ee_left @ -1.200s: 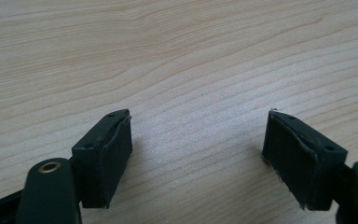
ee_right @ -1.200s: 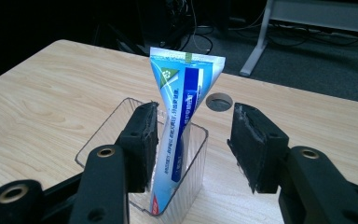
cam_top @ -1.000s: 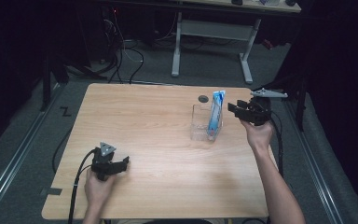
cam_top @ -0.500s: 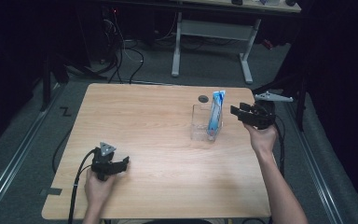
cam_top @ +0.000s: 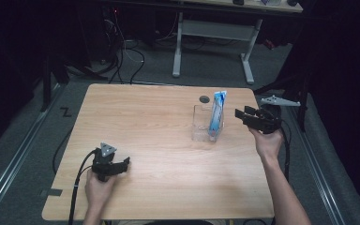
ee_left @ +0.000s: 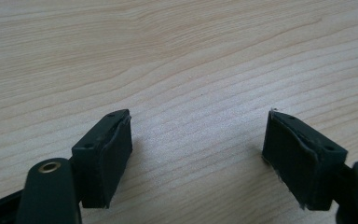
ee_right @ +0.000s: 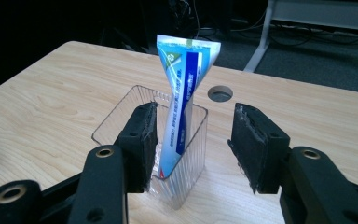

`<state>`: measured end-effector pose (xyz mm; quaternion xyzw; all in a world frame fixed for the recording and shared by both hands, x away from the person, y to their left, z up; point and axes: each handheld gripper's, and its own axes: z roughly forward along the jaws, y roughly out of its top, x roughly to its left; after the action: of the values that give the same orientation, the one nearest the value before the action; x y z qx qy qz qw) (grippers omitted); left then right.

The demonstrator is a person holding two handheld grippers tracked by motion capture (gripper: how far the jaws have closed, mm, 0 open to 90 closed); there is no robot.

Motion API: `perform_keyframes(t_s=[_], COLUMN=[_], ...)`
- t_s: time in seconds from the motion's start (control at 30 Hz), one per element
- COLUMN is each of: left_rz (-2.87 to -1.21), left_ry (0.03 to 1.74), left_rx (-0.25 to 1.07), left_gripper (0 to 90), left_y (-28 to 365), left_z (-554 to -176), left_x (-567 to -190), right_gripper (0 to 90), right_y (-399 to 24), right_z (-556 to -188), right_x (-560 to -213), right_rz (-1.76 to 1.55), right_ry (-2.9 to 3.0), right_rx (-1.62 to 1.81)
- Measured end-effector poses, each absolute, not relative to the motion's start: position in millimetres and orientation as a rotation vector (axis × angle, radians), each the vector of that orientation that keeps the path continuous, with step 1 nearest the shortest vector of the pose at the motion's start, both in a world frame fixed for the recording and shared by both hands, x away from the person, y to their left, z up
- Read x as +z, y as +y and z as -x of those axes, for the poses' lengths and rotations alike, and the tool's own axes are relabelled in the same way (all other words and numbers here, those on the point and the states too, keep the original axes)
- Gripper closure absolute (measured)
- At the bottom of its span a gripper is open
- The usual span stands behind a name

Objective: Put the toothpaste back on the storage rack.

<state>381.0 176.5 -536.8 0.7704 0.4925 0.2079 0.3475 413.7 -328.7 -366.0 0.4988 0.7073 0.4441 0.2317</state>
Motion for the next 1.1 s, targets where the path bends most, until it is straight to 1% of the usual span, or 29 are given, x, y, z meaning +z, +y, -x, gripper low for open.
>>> perform_keyframes(t_s=[1.1], left_rz=[-1.999], left_ry=[1.277], left_rx=[0.541], left_gripper=[24.3], left_y=[176], left_z=[-381], left_x=[-537], right_gripper=[51.1], right_y=[-344], right_z=[-381], right_x=[-387], right_rz=[-1.401], right_ry=[1.933], right_rx=[1.251])
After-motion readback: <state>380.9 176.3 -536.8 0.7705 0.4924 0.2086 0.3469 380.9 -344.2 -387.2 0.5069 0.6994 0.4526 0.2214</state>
